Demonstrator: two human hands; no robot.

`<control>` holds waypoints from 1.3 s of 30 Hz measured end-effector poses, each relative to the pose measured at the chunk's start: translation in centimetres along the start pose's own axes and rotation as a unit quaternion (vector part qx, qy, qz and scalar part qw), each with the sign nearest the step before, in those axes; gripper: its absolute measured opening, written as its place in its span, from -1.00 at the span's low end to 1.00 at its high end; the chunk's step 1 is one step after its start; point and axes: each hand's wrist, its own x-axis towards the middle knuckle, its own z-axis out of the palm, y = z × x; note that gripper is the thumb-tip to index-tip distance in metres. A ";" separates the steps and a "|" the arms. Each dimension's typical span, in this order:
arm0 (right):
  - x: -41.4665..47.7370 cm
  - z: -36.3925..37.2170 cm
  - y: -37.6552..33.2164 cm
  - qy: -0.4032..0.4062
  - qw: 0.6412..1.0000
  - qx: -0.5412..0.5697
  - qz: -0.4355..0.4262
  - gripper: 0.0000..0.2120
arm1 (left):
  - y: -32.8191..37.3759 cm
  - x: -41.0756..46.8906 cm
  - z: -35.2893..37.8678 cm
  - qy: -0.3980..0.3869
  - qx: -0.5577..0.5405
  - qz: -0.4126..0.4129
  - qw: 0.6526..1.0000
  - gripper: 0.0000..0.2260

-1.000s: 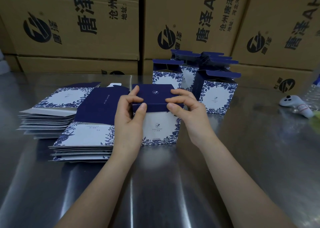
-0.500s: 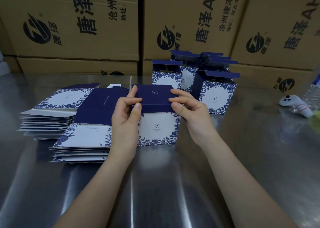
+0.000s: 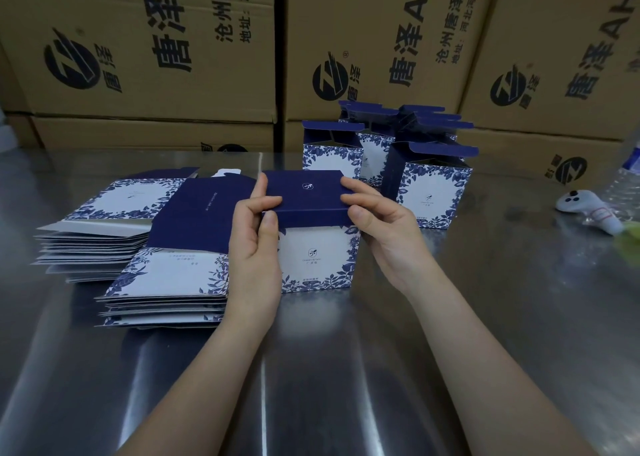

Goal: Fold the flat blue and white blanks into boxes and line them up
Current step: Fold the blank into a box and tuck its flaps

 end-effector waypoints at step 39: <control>-0.3 0.5 -0.3 0.030 0.995 -0.087 -0.024 -0.79 | 0.4 0.1 -0.6 0.024 -0.024 -0.007 0.999 -0.76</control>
